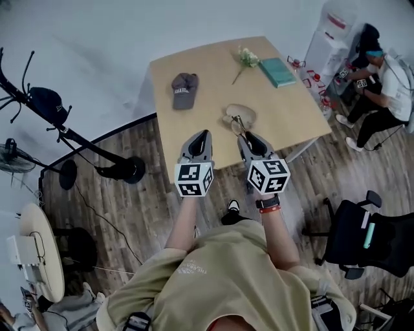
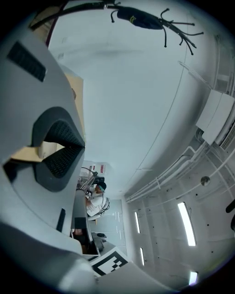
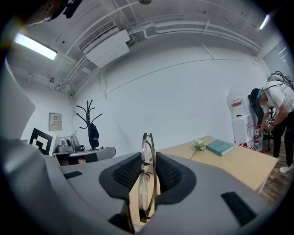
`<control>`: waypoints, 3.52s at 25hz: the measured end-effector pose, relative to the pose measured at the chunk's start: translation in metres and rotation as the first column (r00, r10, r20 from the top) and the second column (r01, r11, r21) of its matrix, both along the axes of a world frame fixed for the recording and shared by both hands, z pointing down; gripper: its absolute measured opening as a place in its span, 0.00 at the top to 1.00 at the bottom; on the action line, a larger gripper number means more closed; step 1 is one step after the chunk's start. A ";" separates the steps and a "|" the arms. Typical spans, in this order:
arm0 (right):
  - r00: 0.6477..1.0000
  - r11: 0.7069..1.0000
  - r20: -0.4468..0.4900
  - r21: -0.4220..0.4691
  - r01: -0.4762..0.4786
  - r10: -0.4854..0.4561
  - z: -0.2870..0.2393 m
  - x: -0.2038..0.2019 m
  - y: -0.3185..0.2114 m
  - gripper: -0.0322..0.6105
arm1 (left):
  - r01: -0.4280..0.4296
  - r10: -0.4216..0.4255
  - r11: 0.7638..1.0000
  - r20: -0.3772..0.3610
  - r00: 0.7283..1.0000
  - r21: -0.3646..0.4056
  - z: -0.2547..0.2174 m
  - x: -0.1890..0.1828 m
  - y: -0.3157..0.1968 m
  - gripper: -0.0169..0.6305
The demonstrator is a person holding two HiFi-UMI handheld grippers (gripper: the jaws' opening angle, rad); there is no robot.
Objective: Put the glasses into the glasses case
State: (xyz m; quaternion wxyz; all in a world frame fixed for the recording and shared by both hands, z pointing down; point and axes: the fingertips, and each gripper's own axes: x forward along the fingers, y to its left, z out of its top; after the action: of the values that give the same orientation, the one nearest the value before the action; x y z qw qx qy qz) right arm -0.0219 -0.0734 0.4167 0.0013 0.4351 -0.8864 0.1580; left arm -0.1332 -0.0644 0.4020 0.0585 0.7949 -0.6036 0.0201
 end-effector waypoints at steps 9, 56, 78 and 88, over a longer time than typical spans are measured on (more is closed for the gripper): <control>0.999 0.998 0.037 -0.058 -0.020 0.022 0.016 0.049 -0.114 0.78 | -0.062 0.062 0.997 -0.002 0.998 -0.043 0.015 0.053 -0.120 0.95; 0.848 0.713 -0.085 -0.588 0.382 -0.524 0.256 -0.026 -0.328 0.77 | -0.287 0.301 0.916 0.007 0.954 -0.282 0.172 0.016 -0.353 0.95; 0.716 0.424 0.049 -0.776 0.467 -0.697 0.328 -0.053 -0.325 0.76 | -0.320 0.329 0.889 -0.031 0.944 -0.328 0.192 -0.007 -0.363 0.95; 0.608 0.459 -0.137 -0.787 0.413 -0.782 0.346 -0.056 -0.316 0.74 | -0.318 0.321 0.886 -0.050 0.946 -0.338 0.196 -0.014 -0.361 0.95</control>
State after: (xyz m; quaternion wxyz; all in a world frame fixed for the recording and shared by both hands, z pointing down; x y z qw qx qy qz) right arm -0.0780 -0.3898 0.7628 0.4410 0.0702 -0.8244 0.3478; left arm -0.1468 -0.4252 0.5975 0.1889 0.8610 -0.4520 0.1367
